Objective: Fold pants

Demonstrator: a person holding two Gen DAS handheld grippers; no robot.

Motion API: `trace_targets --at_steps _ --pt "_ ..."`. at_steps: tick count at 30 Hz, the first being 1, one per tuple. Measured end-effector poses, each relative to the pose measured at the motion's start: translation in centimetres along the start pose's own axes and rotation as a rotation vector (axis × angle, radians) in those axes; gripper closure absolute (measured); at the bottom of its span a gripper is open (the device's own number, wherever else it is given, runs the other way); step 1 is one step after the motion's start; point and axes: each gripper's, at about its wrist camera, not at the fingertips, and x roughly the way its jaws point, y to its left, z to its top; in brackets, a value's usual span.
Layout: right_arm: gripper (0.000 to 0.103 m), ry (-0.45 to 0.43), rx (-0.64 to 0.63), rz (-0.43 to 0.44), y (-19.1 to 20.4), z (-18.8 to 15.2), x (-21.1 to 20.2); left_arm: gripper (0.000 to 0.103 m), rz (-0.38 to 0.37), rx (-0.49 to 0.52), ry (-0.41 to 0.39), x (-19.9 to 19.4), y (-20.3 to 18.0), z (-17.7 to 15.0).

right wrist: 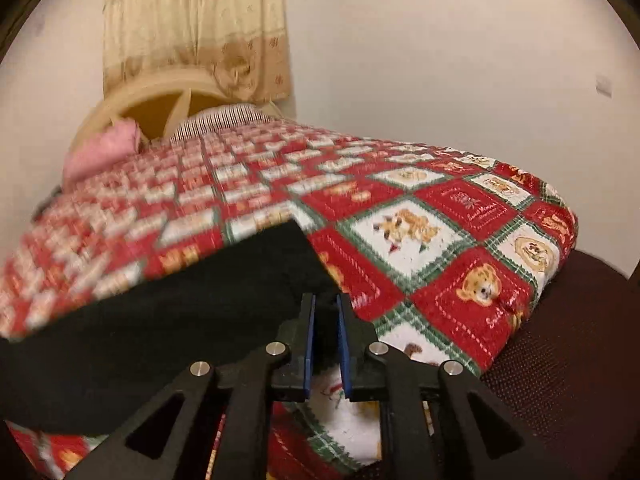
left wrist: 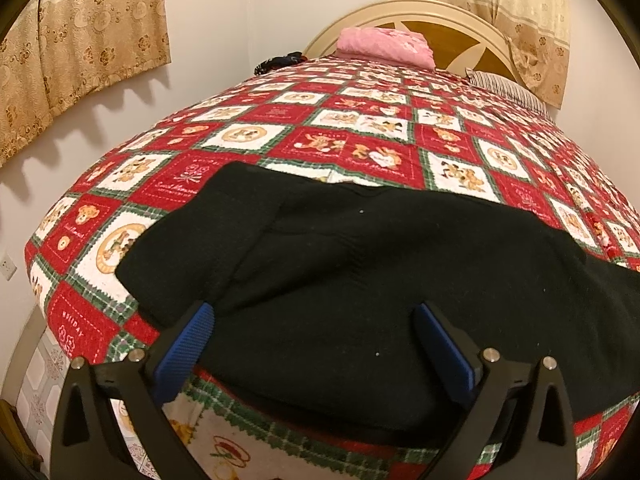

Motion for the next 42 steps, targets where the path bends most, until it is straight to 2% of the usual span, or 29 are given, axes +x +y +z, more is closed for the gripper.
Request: trace_targets --at_steps 2,5,7,8,9,11,13,15,17,19,20,23,26,28,30,33,35,37,39,41,42 --pt "0.089 -0.053 0.018 0.006 0.1 1.0 -0.9 0.0 0.003 0.001 0.001 0.0 -0.1 0.1" --pt "0.087 -0.029 -0.067 0.022 1.8 2.5 0.3 0.0 0.005 0.002 0.009 0.1 -0.1 0.2" --pt "0.073 0.014 -0.085 0.029 2.2 3.3 2.1 0.0 0.003 0.002 0.011 0.1 -0.1 0.2" --pt "0.052 0.042 -0.061 0.028 1.9 3.8 3.2 0.0 0.003 0.002 0.01 0.1 -0.1 0.2" --pt "0.038 0.053 -0.036 0.033 1.6 3.8 3.4 0.0 0.004 0.003 0.009 0.1 -0.1 0.2" --pt "0.038 0.074 0.016 0.089 1.0 4.3 4.6 0.0 0.01 0.004 0.011 0.2 -0.2 0.2" --pt "0.038 0.12 -0.005 0.109 1.3 4.7 6.3 0.0 0.015 0.003 0.014 0.3 -0.2 0.3" --pt "0.06 0.166 -0.065 0.079 1.9 4.6 8.1 0.0 0.019 0.002 0.015 0.3 -0.4 0.3" --pt "0.06 0.224 -0.113 0.056 2.4 4.2 9.9 0.0 0.021 0.002 0.017 0.3 -0.4 0.2" --pt "0.063 0.211 -0.152 0.05 2.9 3.9 10.2 0.0 0.022 0.001 0.017 0.2 -0.4 0.2" --pt "0.082 0.205 -0.178 0.066 3.4 3.9 10.0 0.0 0.023 0.001 0.017 0.2 -0.4 0.1" --pt "0.089 0.131 -0.255 0.031 4.8 3.8 8.6 0.0 0.027 -0.001 0.019 0.2 -0.5 0.1" --pt "0.09 0.063 -0.206 0.037 4.6 4.8 7.5 0.0 0.031 -0.005 0.022 0.3 -0.5 0.2" --pt "0.094 0.053 -0.16 0.044 4.1 5.5 7.8 0.0 0.032 -0.007 0.021 0.3 -0.5 0.2" --pt "0.095 0.081 -0.133 0.029 3.8 5.6 8.9 0.0 0.032 -0.008 0.015 0.3 -0.5 0.1" --pt "0.095 0.179 -0.091 0.015 2.8 4.9 11.3 0.0 0.034 -0.006 0.008 0.3 -0.4 0.1" --pt "0.095 0.18 -0.049 0.027 2.0 5.4 11.3 0.0 0.035 -0.006 0.008 0.3 -0.5 0.1" --pt "0.092 0.184 -0.046 -0.009 1.6 5.5 10.9 0.0 0.033 -0.007 0.007 0.2 -0.5 0.1" --pt "0.092 0.105 0.005 -0.097 1.0 5.3 8.5 0.0 0.031 -0.009 0.002 0.1 -0.4 0.1" --pt "0.092 -0.028 0.027 -0.07 1.8 4.8 4.7 0.0 0.04 -0.014 0.001 -0.3 -0.5 0.1" --pt "0.092 -0.053 0.007 -0.049 2.7 4.4 3.6 0.0 0.048 -0.016 0.002 -0.5 -0.6 0.3"
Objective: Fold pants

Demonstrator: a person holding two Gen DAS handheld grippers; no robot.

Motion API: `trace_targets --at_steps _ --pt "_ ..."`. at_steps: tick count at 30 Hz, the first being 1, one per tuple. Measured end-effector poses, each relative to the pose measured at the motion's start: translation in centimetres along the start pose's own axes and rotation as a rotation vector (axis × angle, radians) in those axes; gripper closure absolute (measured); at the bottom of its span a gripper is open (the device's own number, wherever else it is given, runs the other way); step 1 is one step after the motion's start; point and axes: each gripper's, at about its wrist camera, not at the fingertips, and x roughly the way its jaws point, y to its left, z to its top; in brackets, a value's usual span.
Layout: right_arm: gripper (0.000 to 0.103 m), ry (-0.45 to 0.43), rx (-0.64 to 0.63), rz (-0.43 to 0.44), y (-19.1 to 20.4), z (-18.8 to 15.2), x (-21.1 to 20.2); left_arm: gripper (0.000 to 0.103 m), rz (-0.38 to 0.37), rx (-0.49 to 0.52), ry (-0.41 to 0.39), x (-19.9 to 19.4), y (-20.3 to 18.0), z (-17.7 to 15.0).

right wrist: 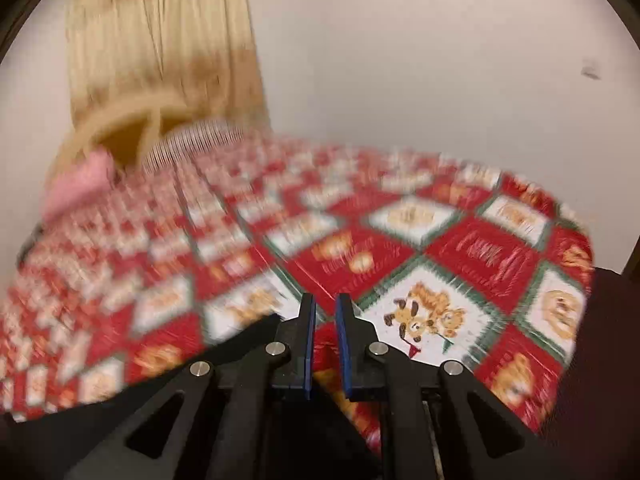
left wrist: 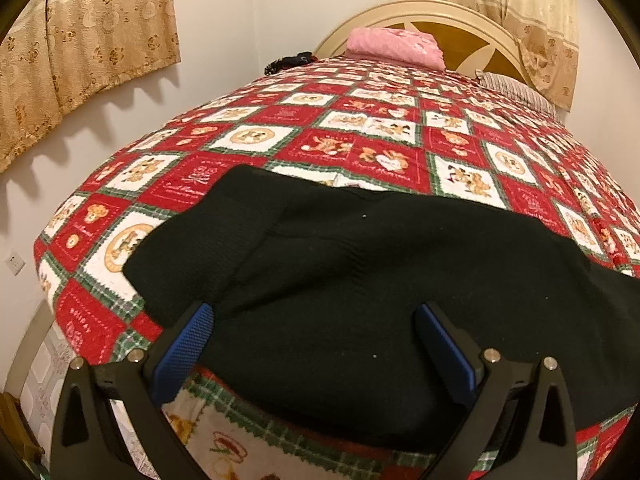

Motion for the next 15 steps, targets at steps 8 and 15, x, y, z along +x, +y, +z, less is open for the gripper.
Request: trace_targets --at_steps 8,15 --pt "0.092 0.253 -0.309 0.65 19.6 -7.2 -4.1 0.0 -0.056 0.058 -0.06 -2.0 -2.1 0.9" --pt "0.092 0.506 -0.409 0.96 36.5 -15.1 -5.7 0.0 -0.009 0.113 -0.031 -0.6 -2.7 0.5"
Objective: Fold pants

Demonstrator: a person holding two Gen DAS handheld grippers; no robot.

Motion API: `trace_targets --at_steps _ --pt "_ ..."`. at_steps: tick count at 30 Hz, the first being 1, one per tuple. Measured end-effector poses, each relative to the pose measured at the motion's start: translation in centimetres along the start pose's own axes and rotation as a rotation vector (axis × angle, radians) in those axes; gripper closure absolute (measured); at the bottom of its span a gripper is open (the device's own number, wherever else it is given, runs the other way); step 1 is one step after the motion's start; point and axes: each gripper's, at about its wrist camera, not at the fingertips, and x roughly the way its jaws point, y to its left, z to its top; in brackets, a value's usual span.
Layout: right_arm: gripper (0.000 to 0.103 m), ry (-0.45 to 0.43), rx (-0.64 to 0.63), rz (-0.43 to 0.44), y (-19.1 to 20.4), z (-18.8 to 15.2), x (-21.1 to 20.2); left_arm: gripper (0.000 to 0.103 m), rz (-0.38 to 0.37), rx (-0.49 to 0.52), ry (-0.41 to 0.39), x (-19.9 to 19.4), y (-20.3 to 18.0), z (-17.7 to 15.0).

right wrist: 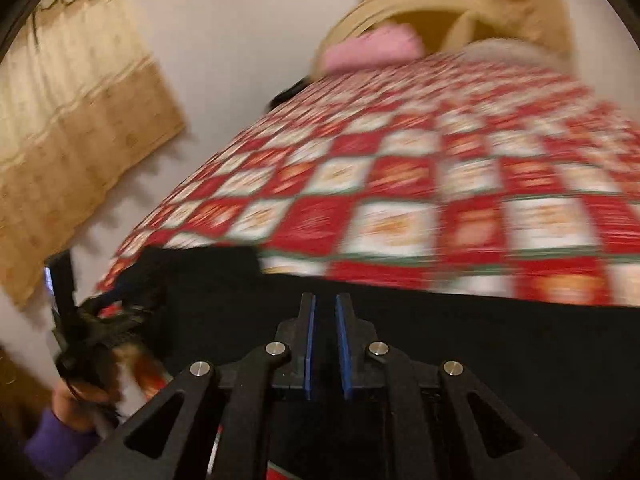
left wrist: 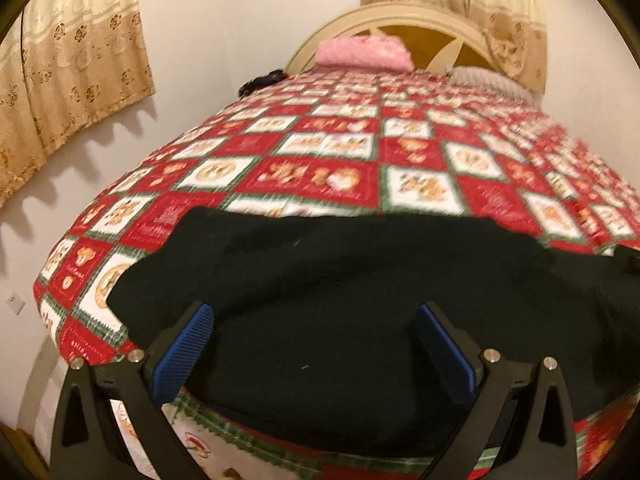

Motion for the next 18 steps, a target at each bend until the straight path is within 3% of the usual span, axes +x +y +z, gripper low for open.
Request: trace_targets --at_steps 2,4,5,9,11,13,16,18 --pt "0.092 0.114 0.035 0.109 1.8 -0.1 4.8 0.0 0.025 -0.023 0.042 1.1 1.2 -0.6" --pt "0.092 0.195 0.081 0.085 2.3 -0.9 8.0 0.0 -0.058 -0.11 0.03 1.2 3.6 -1.2" --pt "0.092 0.152 0.123 0.106 2.0 -0.7 8.5 0.0 -0.05 -0.102 0.021 1.1 3.8 -1.3" --pt "0.093 0.17 0.161 0.115 1.8 0.5 8.3 0.0 -0.072 -0.073 0.011 0.0 3.8 -1.3" --pt "0.092 0.072 0.047 0.058 3.6 1.1 6.4 0.0 -0.107 -0.109 -0.029 -1.2 4.6 -1.1" --pt "0.092 0.043 -0.032 0.057 5.3 1.4 6.1 0.0 -0.14 -0.148 -0.064 -2.2 5.8 -0.6" --pt "0.092 0.115 -0.023 0.072 5.7 2.3 9.0 0.0 -0.087 -0.174 -0.107 -2.8 7.8 0.7" --pt "0.093 0.191 0.015 -0.02 5.0 2.4 12.1 0.0 -0.037 -0.177 -0.117 -2.7 9.1 1.4"
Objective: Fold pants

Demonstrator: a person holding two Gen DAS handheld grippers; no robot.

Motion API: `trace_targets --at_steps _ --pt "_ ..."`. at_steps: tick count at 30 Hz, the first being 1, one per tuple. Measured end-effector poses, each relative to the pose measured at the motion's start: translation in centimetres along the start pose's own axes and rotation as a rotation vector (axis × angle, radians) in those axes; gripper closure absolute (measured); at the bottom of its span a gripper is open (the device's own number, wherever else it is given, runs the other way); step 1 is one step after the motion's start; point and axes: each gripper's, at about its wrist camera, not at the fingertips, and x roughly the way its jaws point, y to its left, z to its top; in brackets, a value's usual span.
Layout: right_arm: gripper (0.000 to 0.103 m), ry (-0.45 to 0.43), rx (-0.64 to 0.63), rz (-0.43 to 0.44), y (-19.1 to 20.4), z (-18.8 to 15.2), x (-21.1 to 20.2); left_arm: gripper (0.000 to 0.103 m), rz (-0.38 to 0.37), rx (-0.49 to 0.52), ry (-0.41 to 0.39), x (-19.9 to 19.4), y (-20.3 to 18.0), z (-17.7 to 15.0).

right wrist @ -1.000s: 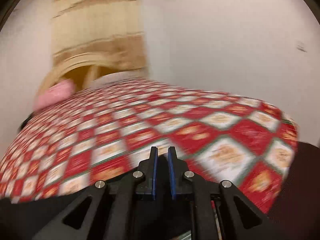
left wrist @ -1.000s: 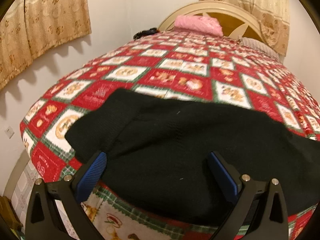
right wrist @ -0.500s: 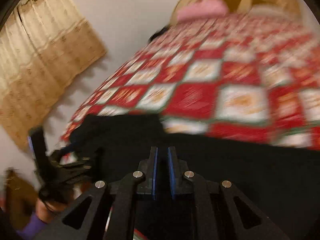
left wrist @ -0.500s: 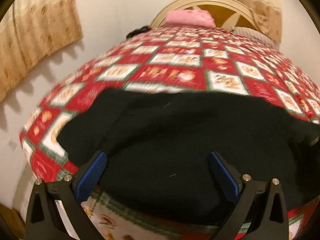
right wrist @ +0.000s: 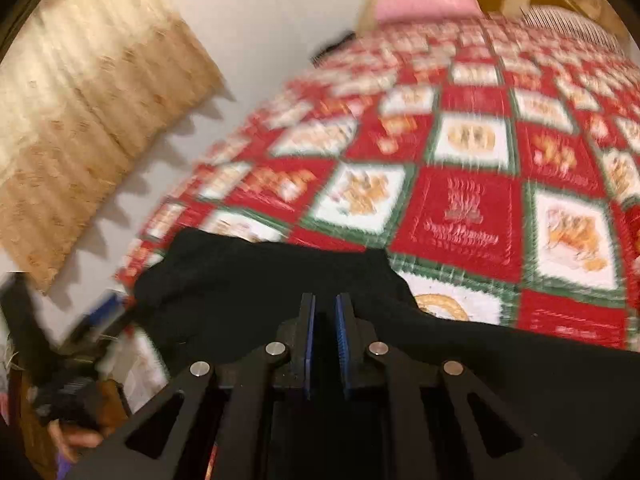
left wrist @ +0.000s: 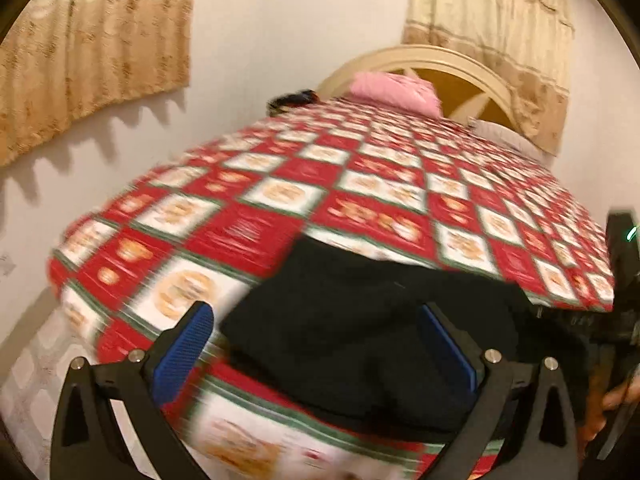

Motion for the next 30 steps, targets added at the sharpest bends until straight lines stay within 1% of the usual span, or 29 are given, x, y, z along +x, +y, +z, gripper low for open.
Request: trace_targets --at_steps 1,2,3,4,5,7,8,10,12,13,14,16,18,20,21,22,24,25,26,27,28,30 --pt "0.094 -0.015 0.043 0.023 -0.5 0.3 0.4 0.0 0.024 0.006 0.001 0.2 0.6 0.5" --pt "0.095 -0.029 0.077 0.02 -0.8 0.6 0.2 0.0 0.051 0.021 0.006 0.6 1.5 1.3" --pt "0.095 -0.032 0.086 0.012 -0.6 0.7 -0.1 0.0 0.072 0.027 0.005 1.1 2.2 2.0" --pt "0.095 -0.068 0.083 -0.005 -0.2 0.6 -0.8 0.0 0.079 0.022 0.005 1.5 3.0 2.8" --pt "0.092 -0.115 0.055 -0.014 0.4 0.5 -1.7 0.0 0.062 0.013 0.008 1.8 3.6 3.3" --pt "0.092 -0.175 -0.011 -0.016 1.3 0.1 -2.9 0.0 -0.038 -0.005 0.046 3.4 4.7 4.5" --pt "0.092 -0.196 -0.039 -0.011 1.8 -0.2 -3.2 0.0 -0.114 -0.009 0.089 4.8 4.8 5.2" --pt "0.092 -0.199 -0.053 -0.012 1.9 -0.4 -3.2 0.001 -0.212 -0.011 0.143 6.7 4.5 5.6" --pt "0.092 -0.159 -0.038 -0.031 0.9 -0.9 -2.1 0.011 -0.309 -0.016 0.218 9.2 3.8 5.5" --pt "0.092 -0.14 -0.02 -0.025 0.3 -1.3 -1.7 0.014 -0.339 -0.015 0.252 10.4 3.5 5.3" --pt "0.092 -0.14 0.009 0.019 -0.7 -1.8 -1.3 0.019 -0.356 -0.016 0.279 11.0 3.1 4.9" --pt "0.092 -0.151 0.03 0.056 -1.0 -1.6 -1.5 0.02 -0.392 -0.046 0.353 13.0 2.5 4.1" --pt "0.092 -0.145 0.033 0.064 -1.1 -1.6 -1.2 0.02 -0.388 -0.047 0.339 12.9 2.1 4.1" --pt "0.092 -0.147 0.028 0.062 -1.0 -1.6 -1.1 0.02 -0.438 -0.075 0.36 12.7 2.1 4.2" --pt "0.092 -0.147 0.027 0.062 -1.0 -1.6 -1.1 0.025 -0.46 -0.106 0.368 12.6 2.4 4.2" --pt "0.092 -0.148 0.028 0.066 -1.0 -1.6 -1.0 0.03 -0.452 -0.137 0.381 12.6 2.7 4.1" --pt "0.092 -0.148 0.042 0.083 -1.3 -1.6 -1.0 0.063 -0.408 -0.168 0.387 12.6 3.6 4.0" --pt "0.092 -0.149 0.051 0.093 -1.5 -1.6 -1.0 0.069 -0.41 -0.211 0.391 12.6 4.3 3.9" --pt "0.092 -0.15 0.062 0.106 -1.7 -1.6 -1.0 0.077 -0.436 -0.279 0.391 12.5 5.2 3.6" --pt "0.092 -0.151 0.066 0.112 -1.7 -1.7 -1.0 0.08 -0.458 -0.327 0.385 12.5 6.0 3.3" --pt "0.092 -0.151 0.069 0.116 -1.8 -1.7 -1.0 0.081 -0.471 -0.347 0.368 12.1 6.2 3.0" --pt "0.092 -0.152 0.068 0.114 -1.7 -1.7 -1.0 0.082 -0.465 -0.297 0.335 11.3 5.7 2.9"
